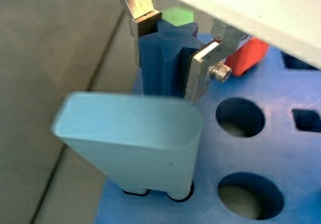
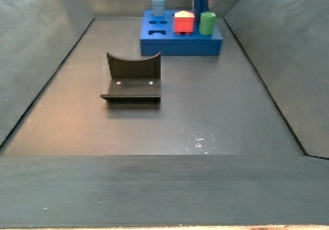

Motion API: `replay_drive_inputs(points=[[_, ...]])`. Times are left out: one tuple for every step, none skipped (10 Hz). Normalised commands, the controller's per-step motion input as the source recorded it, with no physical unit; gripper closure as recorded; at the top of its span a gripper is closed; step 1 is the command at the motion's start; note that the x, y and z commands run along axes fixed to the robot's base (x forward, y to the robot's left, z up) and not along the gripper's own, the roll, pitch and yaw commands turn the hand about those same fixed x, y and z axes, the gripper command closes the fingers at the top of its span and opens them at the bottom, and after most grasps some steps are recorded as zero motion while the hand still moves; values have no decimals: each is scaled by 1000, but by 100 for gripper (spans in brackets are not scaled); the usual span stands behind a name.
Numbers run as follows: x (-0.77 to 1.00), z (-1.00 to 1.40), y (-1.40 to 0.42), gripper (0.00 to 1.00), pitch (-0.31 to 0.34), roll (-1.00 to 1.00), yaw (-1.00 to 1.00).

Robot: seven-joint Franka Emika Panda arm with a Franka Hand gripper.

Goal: Pick up the star object. Move up. Place the star object on the fixture. Regrasp the star object. Move to above the board. Insert the star object.
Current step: Insert the star object.

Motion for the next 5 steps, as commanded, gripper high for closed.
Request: replay_drive_inputs(points=[[117, -1000, 0, 100, -11, 0, -366], [123, -1000, 0, 100, -4, -26, -323], [111, -846, 0, 100, -17, -119, -257], [0, -180, 0, 100, -107, -156, -60], [0, 0, 0, 100, 0, 0, 0]])
